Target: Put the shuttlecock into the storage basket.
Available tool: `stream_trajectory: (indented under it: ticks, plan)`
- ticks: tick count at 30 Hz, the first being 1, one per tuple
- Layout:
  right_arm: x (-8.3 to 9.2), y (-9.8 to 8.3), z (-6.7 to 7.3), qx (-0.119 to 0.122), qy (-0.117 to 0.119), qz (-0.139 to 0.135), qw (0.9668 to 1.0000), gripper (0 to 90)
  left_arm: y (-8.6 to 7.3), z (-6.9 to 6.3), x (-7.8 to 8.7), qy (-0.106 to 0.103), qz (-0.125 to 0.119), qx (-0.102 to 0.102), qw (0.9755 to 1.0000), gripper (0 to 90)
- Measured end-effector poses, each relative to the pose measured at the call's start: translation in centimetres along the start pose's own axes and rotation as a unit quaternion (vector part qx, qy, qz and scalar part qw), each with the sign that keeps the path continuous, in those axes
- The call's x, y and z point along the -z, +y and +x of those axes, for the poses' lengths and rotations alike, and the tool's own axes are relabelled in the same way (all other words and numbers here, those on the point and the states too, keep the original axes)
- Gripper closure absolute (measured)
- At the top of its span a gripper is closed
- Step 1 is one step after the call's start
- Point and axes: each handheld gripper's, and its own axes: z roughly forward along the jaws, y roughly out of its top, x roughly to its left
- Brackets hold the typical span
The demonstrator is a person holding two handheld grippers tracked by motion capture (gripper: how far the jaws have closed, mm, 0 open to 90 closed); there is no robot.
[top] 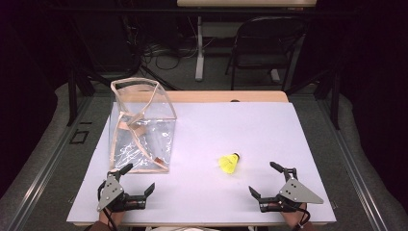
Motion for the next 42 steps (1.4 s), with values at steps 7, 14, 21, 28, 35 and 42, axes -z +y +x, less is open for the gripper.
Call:
stream_trajectory:
  ticks: [7, 14, 21, 28, 35, 42]
  plan:
    - [0.0, -0.1, -0.1, -0.003, 0.002, 0.002, 1.0000, 0.0, 0.1, -0.1, -0.2, -0.007, 0.002, -0.004, 1.0000, 0.1]
    - [-0.1, -0.1, 0.0, -0.004, 0.002, 0.004, 1.0000, 0.0, 0.3, -0.2, -0.3, -0.015, 0.000, -0.013, 0.9998, 0.1]
    - [-0.2, -0.1, 0.0, -0.003, 0.003, 0.008, 1.0000, 0.0, 0.6, -0.2, -0.5, -0.020, -0.002, -0.009, 0.9998, 0.1]
    - [-0.2, -0.1, 0.0, -0.002, 0.003, 0.009, 1.0000, 0.0, 0.9, -0.5, -1.3, -0.034, 0.001, -0.013, 0.9993, 0.1]
    - [-0.4, -0.1, 0.0, -0.001, 0.005, 0.011, 0.9999, 0.0, 1.1, -0.8, -2.3, -0.052, 0.009, -0.017, 0.9985, 0.1]
    - [-0.4, -0.1, 0.0, 0.001, 0.007, 0.015, 0.9999, 0.0, 1.3, -1.1, -3.2, -0.066, 0.013, -0.017, 0.9976, 0.1]
